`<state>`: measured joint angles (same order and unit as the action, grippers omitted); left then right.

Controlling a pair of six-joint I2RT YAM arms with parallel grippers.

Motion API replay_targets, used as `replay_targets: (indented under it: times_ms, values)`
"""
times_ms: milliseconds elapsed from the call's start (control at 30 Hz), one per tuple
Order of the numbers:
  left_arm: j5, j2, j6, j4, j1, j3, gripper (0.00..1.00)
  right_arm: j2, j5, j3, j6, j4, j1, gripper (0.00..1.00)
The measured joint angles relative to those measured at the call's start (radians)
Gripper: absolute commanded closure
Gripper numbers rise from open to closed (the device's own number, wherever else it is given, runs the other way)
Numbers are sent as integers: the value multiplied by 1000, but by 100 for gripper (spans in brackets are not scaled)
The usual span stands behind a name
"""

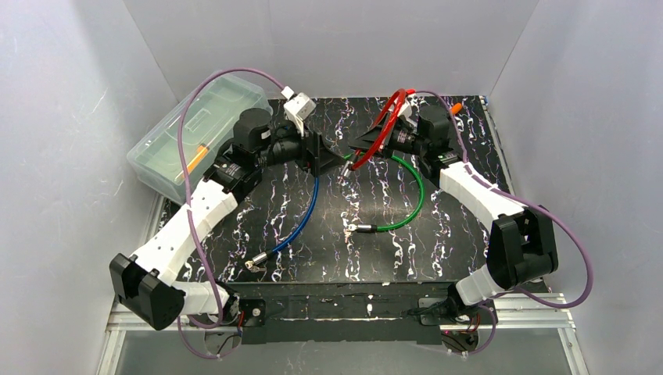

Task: Lock with the key
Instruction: Lock the lock.

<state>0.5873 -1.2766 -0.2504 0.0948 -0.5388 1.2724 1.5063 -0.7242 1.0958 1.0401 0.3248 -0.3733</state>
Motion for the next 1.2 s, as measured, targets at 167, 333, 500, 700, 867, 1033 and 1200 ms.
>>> replay_targets:
  times_ms: [167,333,500,700,867,1033,1200]
  values:
    - [-27,0,72,-13,-58,0,29,0,50,34,-85,-140,-2,99]
    - [-80,-18,126,-20,-137,0,34,0,102,47,-151,-252,-5,99]
    - [-183,-62,94,-19,-145,19,85,0,125,47,-178,-300,-8,99]
    - [-241,-65,84,0,-137,39,100,0,132,47,-185,-315,-8,99]
    - [-240,-23,125,32,-125,39,100,0,116,48,-180,-311,-10,99]
    - [-251,-16,117,66,-122,39,97,0,108,53,-174,-296,-10,99]
    - [-250,-24,69,95,-105,39,76,0,109,53,-172,-297,-5,99]
